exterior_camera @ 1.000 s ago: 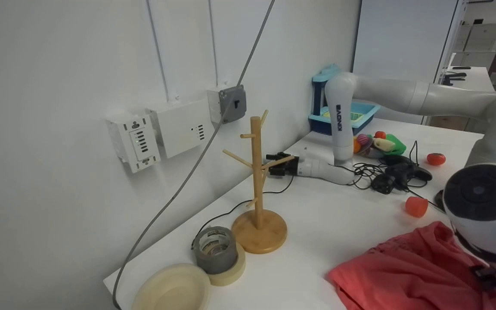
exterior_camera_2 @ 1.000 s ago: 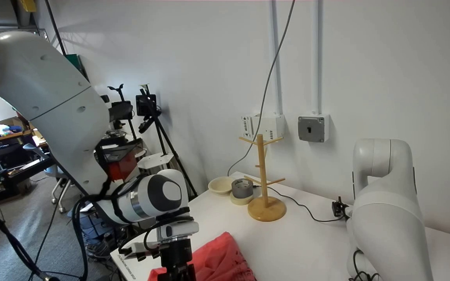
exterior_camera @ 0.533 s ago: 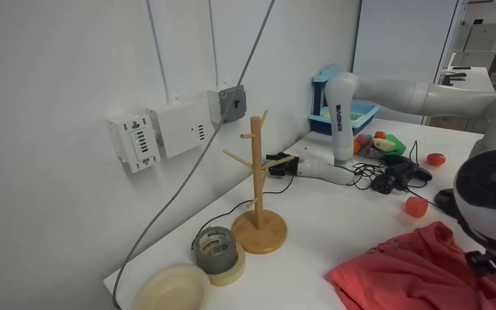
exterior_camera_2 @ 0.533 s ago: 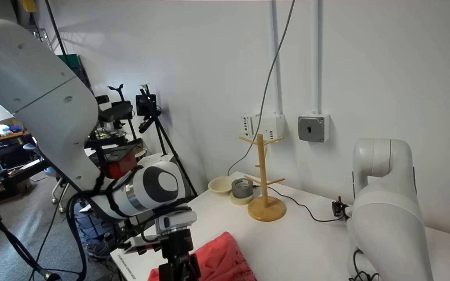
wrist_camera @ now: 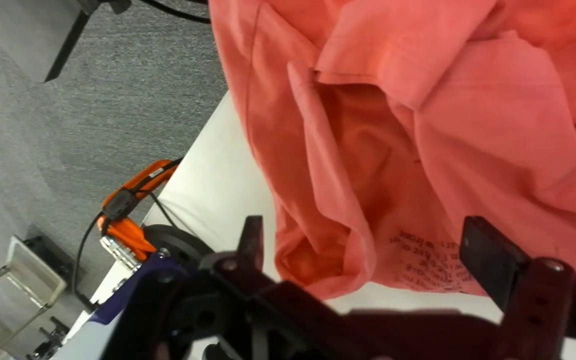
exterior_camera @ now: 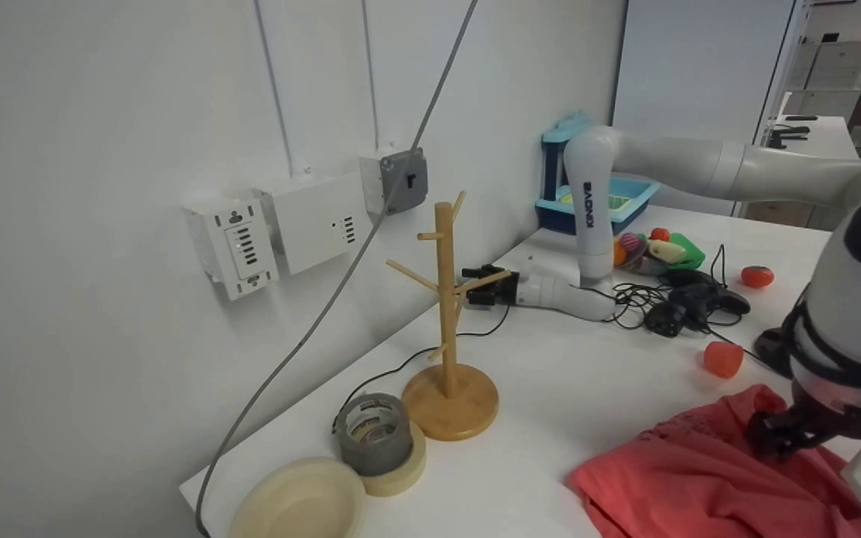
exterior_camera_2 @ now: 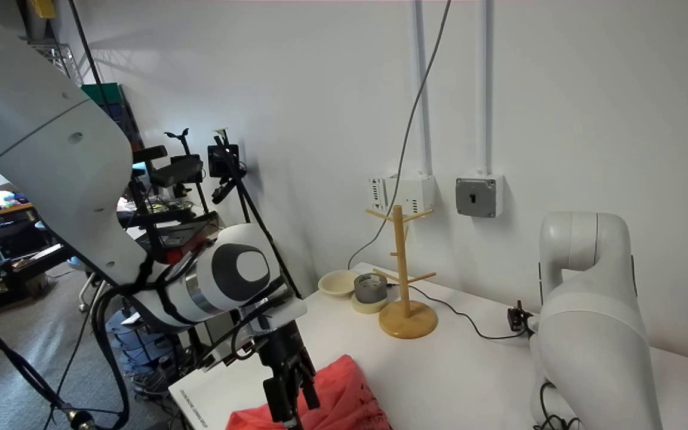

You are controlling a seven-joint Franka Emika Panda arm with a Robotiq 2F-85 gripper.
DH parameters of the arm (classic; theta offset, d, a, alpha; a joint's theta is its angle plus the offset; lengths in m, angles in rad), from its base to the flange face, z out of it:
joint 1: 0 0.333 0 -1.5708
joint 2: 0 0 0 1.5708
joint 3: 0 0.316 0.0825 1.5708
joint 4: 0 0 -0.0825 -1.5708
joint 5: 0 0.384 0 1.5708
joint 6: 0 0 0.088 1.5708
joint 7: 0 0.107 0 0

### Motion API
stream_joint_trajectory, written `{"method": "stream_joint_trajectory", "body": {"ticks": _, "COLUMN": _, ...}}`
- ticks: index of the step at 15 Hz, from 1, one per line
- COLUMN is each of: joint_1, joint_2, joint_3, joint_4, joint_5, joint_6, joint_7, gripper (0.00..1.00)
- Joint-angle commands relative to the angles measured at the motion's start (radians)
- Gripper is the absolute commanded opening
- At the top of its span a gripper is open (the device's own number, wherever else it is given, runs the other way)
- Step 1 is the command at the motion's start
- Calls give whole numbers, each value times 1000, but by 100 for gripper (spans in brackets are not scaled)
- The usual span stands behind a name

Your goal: Unfold the shirt

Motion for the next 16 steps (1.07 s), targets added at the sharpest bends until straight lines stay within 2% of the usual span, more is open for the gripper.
{"method": "stream_joint_trajectory", "body": {"ticks": 1, "joint_1": -46, "joint_2": 7, "joint_3": -4, "joint_4": -42, "joint_5": 17, "joint_6": 125, "joint_7": -82, "gripper": 100}}
{"method": "stream_joint_trajectory", "body": {"ticks": 2, "joint_1": -49, "joint_2": 8, "joint_3": -4, "joint_4": -47, "joint_5": 27, "joint_6": 131, "joint_7": -97, "gripper": 100}}
{"method": "stream_joint_trajectory", "body": {"ticks": 3, "joint_1": -30, "joint_2": 11, "joint_3": 3, "joint_4": -25, "joint_5": 5, "joint_6": 82, "joint_7": -41, "gripper": 100}}
{"method": "stream_joint_trajectory", "body": {"ticks": 12, "joint_1": -36, "joint_2": 18, "joint_3": -1, "joint_4": -35, "joint_5": 11, "joint_6": 102, "joint_7": -60, "gripper": 100}}
{"method": "stream_joint_trajectory", "body": {"ticks": 16, "joint_1": -36, "joint_2": 76, "joint_3": -10, "joint_4": -11, "joint_5": -15, "joint_6": 103, "joint_7": -54, "gripper": 100}}
